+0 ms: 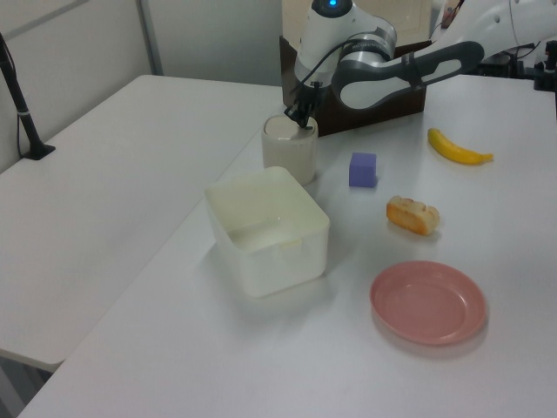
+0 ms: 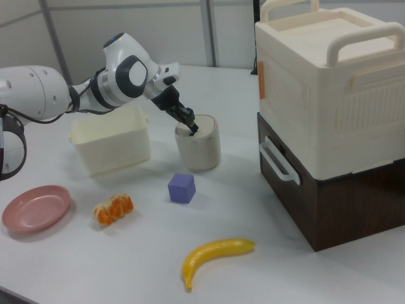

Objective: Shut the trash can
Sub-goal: 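Push the raised lid forward and down onto the trash can rim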

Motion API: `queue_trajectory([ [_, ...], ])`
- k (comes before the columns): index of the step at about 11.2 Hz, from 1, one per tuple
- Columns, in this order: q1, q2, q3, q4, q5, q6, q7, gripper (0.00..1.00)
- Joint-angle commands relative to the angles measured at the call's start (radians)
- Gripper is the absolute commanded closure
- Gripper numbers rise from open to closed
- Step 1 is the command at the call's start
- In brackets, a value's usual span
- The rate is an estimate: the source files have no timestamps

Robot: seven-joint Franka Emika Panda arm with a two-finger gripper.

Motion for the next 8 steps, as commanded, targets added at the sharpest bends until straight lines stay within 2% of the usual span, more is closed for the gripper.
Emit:
queue_trajectory([
  [1,0.019,-0.027,0.021,-0.126,-0.013,-0.040,-0.001,1.00],
  [3,0.005,-0.049,0.022,-0.108,0.007,-0.035,0.048,1.00],
  [6,-0.024,-0.153,0.021,-0.091,0.139,-0.033,0.074,1.00],
  [8,-0.035,-0.208,0.021,-0.097,0.162,-0.040,0.067,1.00],
])
